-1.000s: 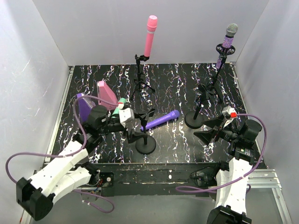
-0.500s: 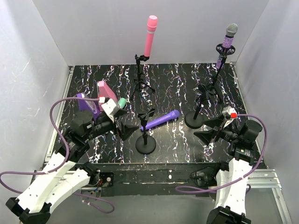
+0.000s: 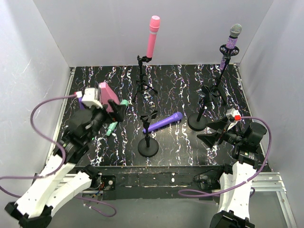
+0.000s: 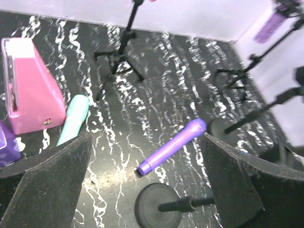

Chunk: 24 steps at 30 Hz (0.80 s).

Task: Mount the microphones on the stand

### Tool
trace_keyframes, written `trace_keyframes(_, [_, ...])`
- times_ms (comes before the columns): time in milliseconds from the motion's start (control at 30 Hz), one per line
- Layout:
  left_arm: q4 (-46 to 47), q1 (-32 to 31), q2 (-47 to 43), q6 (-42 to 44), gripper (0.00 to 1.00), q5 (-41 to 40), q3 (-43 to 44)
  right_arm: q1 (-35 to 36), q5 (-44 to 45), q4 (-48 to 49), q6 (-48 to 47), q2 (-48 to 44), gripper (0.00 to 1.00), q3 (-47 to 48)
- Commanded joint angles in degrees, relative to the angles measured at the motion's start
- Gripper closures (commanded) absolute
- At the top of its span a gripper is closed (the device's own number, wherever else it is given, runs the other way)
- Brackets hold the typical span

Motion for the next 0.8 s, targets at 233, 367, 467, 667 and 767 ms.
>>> trace_keyframes(233, [-10.1, 16.6, 36.7, 0.8, 0.03, 5.8, 8.6, -0.2, -1.3, 2.2, 0.3, -0.8, 0.02, 0.5])
trace_keyframes(367, [-12.0, 17.1, 48.5, 5.5, 0.07, 4.6, 12.9, -0.2, -1.6, 2.3, 0.3, -0.5, 0.02, 0.5])
trace_keyframes(467, [-11.0, 16.7, 53.2, 8.8, 0.12, 5.8, 13.5, -0.1, -1.4, 2.4, 0.4, -0.4, 0.02, 0.5])
trace_keyframes(667, [-8.1, 16.5, 55.7, 13.2, 0.24, 3.7, 11.6, -0.2, -1.4, 2.4, 0.4, -0.3, 0.02, 0.5])
trace_keyframes(767, [-6.6, 16.5, 57.0, 14.4, 0.29, 2.6, 10.3, -0.1, -1.4, 2.4, 0.4, -0.2, 0.02, 0.5])
